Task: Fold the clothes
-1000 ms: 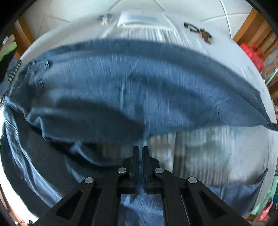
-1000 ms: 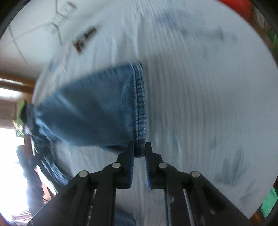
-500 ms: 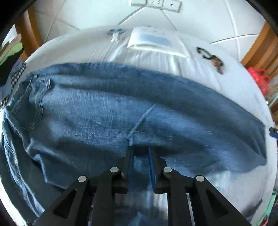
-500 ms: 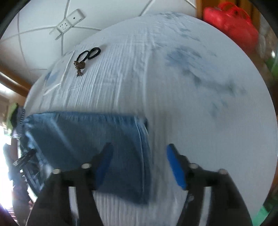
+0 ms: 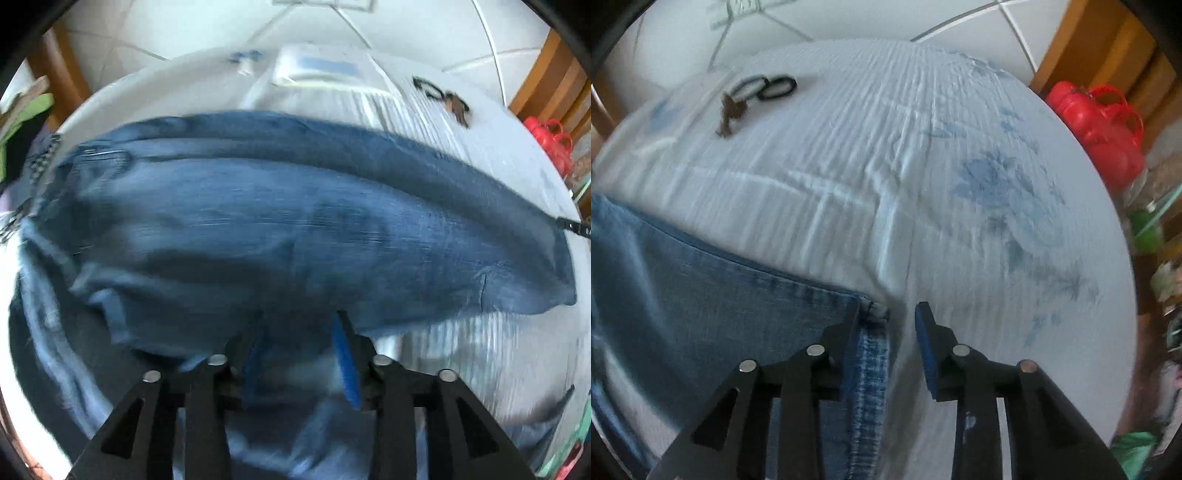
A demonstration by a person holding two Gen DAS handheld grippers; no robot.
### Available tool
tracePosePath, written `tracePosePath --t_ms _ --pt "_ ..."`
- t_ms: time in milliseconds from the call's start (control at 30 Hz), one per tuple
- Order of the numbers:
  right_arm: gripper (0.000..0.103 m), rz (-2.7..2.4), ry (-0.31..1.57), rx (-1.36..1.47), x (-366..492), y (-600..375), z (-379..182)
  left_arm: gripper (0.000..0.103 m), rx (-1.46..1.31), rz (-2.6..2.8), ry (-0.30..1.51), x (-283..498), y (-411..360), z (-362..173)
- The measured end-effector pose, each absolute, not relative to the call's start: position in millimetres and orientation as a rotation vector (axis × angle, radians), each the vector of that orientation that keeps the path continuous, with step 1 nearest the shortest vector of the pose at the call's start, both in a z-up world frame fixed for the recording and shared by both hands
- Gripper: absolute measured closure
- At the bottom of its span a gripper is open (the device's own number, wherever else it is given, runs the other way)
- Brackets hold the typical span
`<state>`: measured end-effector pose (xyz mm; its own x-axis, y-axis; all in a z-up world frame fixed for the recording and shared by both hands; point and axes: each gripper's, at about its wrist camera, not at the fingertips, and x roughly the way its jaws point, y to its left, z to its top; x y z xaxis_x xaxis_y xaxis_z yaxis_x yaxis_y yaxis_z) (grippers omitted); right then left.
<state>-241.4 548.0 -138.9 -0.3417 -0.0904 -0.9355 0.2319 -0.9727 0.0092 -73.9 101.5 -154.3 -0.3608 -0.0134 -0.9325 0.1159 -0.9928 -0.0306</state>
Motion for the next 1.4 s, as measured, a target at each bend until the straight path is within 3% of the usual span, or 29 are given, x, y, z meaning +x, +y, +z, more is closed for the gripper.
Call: tracePosePath --t_ms 67,133,367,767,900,967,1033,1267,1333,1367,1400 --pt "0.049 -2.396 0.058 1.641 -218 556 -126 0.043 1.679 -2.512 0.131 -58 79 -139" --pt "0.035 -2.356 -0.049 1.622 -195 560 -119 0.041 1.645 -2.482 0.122 -41 47 -128" --pt "0.035 -2.32 -0.333 1.706 -76 567 -112 0.041 1.64 -2.485 0.038 -6 -28 -125" --pt "0.035 -2.511 -0.635 1.806 71 537 -129 0.039 1.596 -2.38 0.139 54 -197 -146" --pt "0.035 -2.526 -0.643 1.814 97 525 -131 0.039 1.611 -2.378 0.238 59 -221 -170" --pt "0.027 -2.534 -0.647 1.814 107 520 -132 0.039 1.62 -2.393 0.278 54 -222 -181" --pt "0.022 -2.534 -0.641 1.818 113 517 -134 0.039 1.645 -2.404 0.27 47 -215 -191" --pt "0.022 -2.562 -0.482 1.869 121 497 -150 0.032 1.617 -2.414 0.222 41 -207 -194" --pt "0.021 -2.582 -0.385 1.895 123 488 -154 0.036 1.635 -2.425 0.223 41 -208 -193" --pt "0.021 -2.593 -0.313 1.913 123 482 -156 0.056 1.651 -2.437 0.228 40 -205 -192" --pt "0.024 -2.602 -0.24 1.929 124 477 -158 0.083 1.673 -2.455 0.239 40 -199 -189"
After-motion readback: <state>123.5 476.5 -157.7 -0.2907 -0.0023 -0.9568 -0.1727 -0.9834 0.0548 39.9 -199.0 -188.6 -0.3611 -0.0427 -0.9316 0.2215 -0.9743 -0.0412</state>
